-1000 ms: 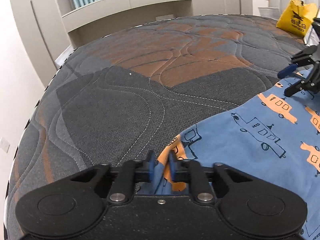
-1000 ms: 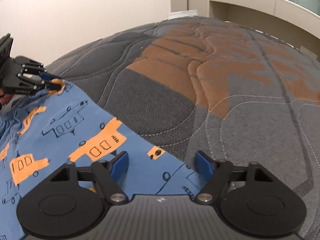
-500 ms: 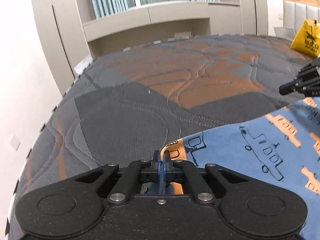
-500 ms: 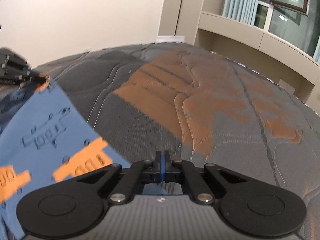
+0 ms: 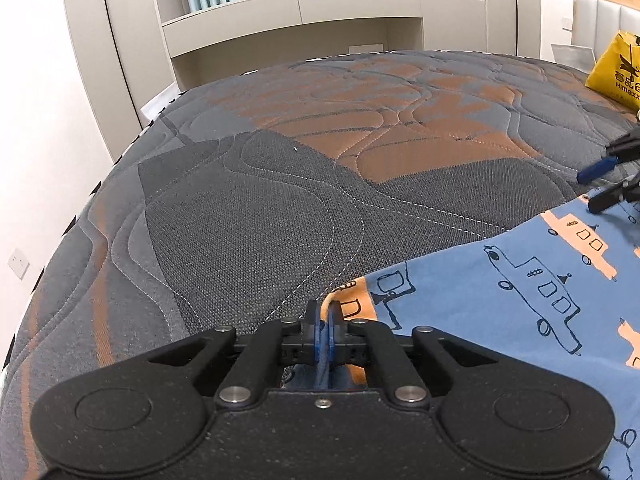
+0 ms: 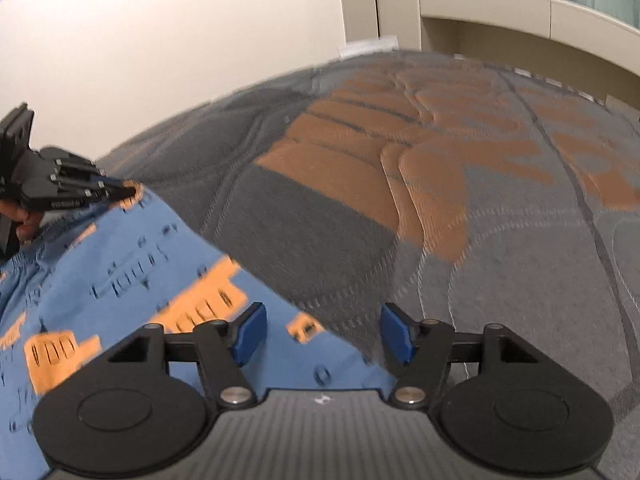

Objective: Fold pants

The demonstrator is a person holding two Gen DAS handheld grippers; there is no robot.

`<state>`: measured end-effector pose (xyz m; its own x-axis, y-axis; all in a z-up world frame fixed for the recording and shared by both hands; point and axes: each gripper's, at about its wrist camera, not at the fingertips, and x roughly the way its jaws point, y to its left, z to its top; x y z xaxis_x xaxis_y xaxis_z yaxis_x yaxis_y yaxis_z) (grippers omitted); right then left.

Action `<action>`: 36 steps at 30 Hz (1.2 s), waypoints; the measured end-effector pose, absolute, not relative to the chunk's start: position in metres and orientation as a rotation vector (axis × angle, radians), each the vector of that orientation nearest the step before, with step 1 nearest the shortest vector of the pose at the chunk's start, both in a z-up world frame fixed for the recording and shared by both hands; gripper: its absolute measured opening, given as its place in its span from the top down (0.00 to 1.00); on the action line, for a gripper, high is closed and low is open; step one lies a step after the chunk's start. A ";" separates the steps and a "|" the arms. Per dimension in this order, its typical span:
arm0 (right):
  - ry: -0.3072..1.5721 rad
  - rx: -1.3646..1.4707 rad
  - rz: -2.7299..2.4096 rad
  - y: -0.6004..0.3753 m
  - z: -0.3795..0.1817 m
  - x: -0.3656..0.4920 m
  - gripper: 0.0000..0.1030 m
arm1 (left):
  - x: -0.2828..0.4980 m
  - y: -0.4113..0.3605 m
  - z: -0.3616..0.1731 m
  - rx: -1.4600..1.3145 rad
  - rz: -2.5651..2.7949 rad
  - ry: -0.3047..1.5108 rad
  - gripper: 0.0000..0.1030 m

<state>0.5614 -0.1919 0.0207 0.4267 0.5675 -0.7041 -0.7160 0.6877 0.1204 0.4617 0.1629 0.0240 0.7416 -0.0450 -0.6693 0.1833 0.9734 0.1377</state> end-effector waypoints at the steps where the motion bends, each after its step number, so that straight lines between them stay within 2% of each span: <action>1: 0.796 -0.214 0.814 -0.194 0.018 0.560 0.45 | 0.461 0.163 0.025 0.201 -0.125 0.722 0.97; 3: 0.783 -0.224 0.828 -0.196 0.018 0.554 0.72 | 0.458 0.162 0.028 0.201 -0.125 0.709 0.98; 5: 0.778 -0.232 0.824 -0.196 0.019 0.548 0.88 | 0.453 0.161 0.034 0.203 -0.126 0.691 0.98; 8: 0.751 -0.283 0.788 -0.189 0.023 0.533 0.96 | 0.440 0.161 0.047 0.198 -0.130 0.648 0.98; 14: 0.584 -0.289 0.680 -0.193 0.055 0.474 0.97 | 0.396 0.161 0.080 0.189 -0.143 0.554 0.98; 23: 0.333 -0.375 0.585 -0.206 0.101 0.320 0.97 | 0.292 0.166 0.105 0.150 -0.227 0.400 0.98; 30: 0.223 -0.428 0.563 -0.200 0.105 0.210 0.97 | 0.207 0.177 0.093 0.159 -0.282 0.337 0.98; 36: 0.225 -0.516 0.552 -0.179 0.068 0.151 0.97 | 0.162 0.175 0.053 0.201 -0.276 0.378 0.98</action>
<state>0.1506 -0.1791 0.0677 0.8313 0.4415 -0.3377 -0.5517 0.7288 -0.4055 0.1618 0.1750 0.0534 0.8928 -0.2268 -0.3892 0.3013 0.9429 0.1417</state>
